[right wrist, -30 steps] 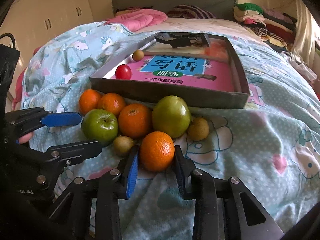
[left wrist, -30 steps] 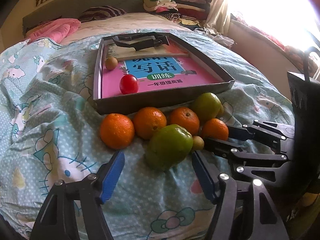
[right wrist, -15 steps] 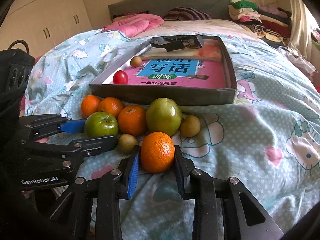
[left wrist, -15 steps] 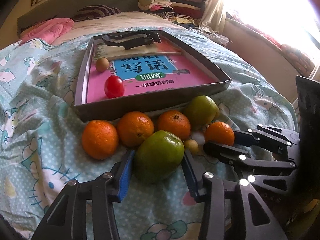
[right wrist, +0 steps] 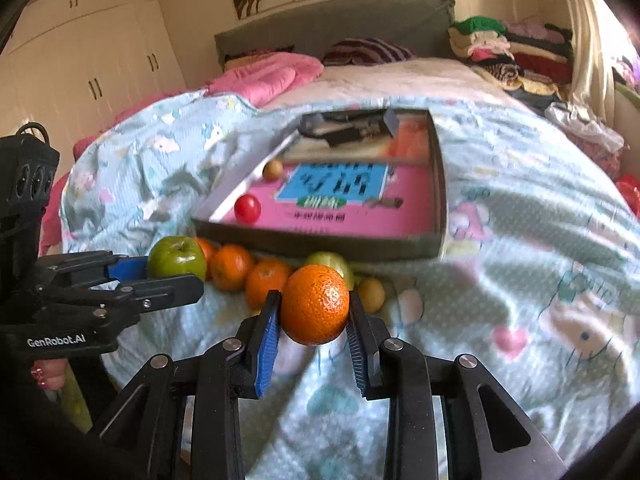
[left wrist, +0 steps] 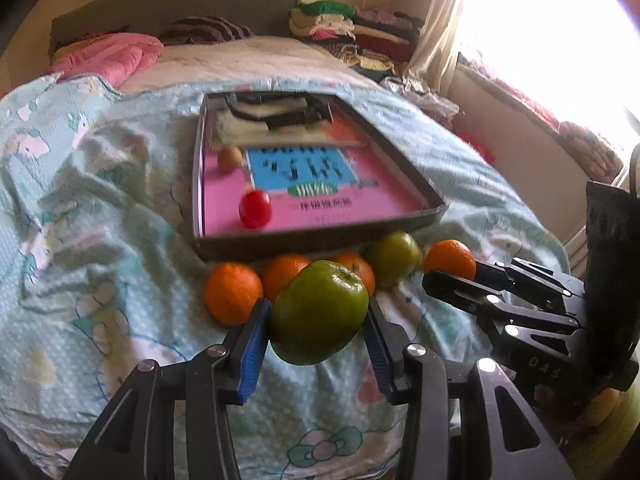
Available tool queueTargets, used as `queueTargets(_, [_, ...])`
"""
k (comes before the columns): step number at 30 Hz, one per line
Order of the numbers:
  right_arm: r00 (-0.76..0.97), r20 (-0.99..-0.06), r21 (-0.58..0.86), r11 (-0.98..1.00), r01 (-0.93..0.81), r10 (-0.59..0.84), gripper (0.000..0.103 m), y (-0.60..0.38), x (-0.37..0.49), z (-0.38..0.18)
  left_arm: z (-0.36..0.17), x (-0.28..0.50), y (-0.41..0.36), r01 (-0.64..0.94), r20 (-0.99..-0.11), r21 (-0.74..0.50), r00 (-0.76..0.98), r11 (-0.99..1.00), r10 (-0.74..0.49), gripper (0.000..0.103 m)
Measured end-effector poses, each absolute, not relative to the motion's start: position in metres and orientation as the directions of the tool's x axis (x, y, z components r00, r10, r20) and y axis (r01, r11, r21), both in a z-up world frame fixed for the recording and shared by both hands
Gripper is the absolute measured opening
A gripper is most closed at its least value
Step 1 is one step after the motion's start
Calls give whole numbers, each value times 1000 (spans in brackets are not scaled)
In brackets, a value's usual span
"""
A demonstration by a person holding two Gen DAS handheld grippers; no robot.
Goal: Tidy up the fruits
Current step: 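Lift and carry the green citrus and mandarin onto the pink workbook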
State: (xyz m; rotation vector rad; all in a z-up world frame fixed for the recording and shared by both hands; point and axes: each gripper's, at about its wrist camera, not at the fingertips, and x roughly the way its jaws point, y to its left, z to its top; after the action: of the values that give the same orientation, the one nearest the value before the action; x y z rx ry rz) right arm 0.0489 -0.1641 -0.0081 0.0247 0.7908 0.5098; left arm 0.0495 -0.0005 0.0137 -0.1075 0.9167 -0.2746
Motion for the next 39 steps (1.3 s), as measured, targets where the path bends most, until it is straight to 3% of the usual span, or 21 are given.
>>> queueTargets(21, [630, -642, 192, 887, -419, 436, 32, -172, 100, 5, 21, 122, -22, 174, -776, -201, 573, 964, -265, 45])
queueTargets(39, [603, -697, 129, 896, -425, 387, 32, -165, 130, -15, -6, 144, -24, 137, -816, -192, 528, 972, -236, 44])
